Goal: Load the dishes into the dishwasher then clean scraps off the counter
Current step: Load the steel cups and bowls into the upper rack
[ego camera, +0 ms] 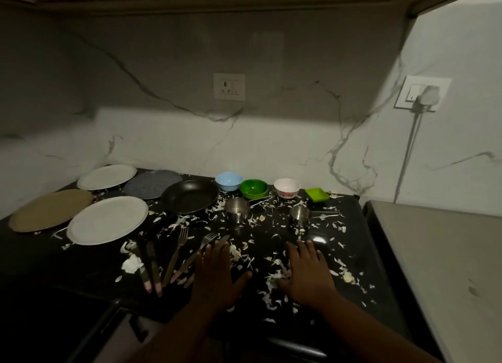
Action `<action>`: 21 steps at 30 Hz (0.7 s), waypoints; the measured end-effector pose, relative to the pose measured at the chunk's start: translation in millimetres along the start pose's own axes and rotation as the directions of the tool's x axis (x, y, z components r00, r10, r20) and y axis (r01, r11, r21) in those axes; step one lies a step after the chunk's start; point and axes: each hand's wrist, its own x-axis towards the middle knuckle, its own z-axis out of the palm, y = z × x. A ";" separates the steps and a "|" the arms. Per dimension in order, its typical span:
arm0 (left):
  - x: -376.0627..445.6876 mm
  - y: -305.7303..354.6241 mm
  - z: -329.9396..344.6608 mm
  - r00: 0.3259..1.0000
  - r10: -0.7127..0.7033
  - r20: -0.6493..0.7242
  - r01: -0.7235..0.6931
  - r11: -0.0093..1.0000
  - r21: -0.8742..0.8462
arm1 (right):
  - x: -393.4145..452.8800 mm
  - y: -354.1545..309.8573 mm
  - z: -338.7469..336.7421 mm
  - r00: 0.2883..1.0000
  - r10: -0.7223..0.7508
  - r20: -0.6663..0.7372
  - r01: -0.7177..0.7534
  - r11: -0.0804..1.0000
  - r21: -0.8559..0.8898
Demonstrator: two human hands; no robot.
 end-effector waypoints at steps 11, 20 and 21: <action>147.8 89.0 -13.1 0.866 -0.303 0.399 0.442 0.085 -0.893 | 108.2 75.4 -24.7 0.970 0.231 -0.079 -0.236 0.970 -0.063; 228.4 117.2 17.8 0.702 -0.163 0.693 0.474 -0.619 -0.626 | 165.5 122.8 -31.2 0.940 0.319 0.117 -0.305 0.944 -0.122; 233.6 118.7 21.9 0.705 -0.159 0.691 0.454 -0.648 -0.612 | 168.3 124.9 -30.4 0.937 0.324 0.131 -0.308 0.943 -0.127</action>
